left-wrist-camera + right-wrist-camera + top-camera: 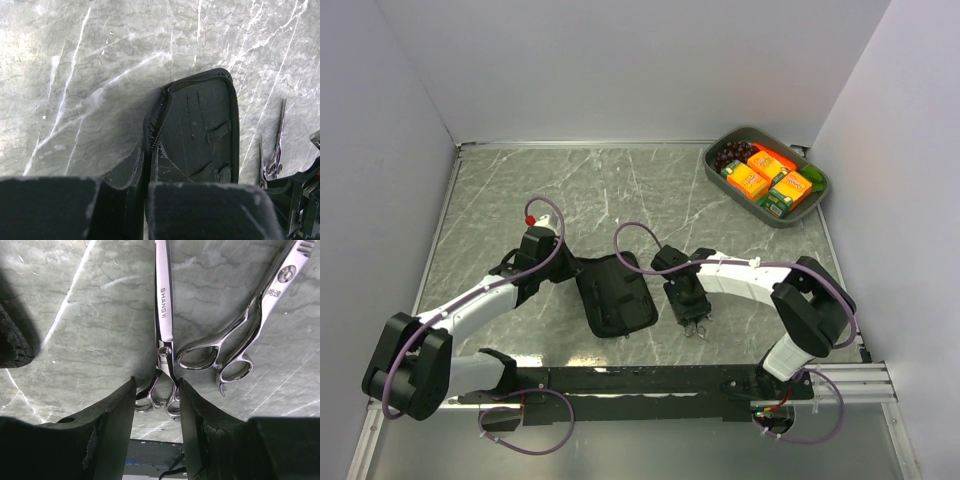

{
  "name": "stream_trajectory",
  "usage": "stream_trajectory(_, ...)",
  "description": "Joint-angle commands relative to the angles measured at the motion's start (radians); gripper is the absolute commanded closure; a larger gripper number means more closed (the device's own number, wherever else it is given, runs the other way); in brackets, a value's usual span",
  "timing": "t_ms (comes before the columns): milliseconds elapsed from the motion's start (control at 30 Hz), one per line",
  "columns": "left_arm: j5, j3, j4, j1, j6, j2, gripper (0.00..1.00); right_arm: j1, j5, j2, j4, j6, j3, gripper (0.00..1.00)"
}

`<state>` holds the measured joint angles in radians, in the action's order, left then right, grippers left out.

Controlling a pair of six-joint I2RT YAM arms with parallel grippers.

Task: Sort the hair-cutting tools

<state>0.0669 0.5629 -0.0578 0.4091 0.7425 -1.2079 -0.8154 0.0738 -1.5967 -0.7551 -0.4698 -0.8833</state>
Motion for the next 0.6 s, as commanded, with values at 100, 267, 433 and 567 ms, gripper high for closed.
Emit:
stream_trajectory(100,0.019,0.017,0.021,0.002,-0.026,-0.015,0.99,0.001,0.043,-0.109,0.097,0.085,-0.035,0.53)
stream_trajectory(267,0.017,0.015,0.026,0.002,-0.026,-0.022,0.99,0.005,0.038,-0.164,0.088,0.12,-0.083,0.53)
stream_trajectory(433,0.017,0.015,0.03,0.002,-0.028,-0.025,0.99,0.005,0.055,-0.212,0.062,0.151,-0.134,0.5)
stream_trajectory(567,0.019,0.017,0.036,0.0,-0.026,-0.035,0.99,0.007,0.064,-0.223,0.054,0.157,-0.152,0.5)
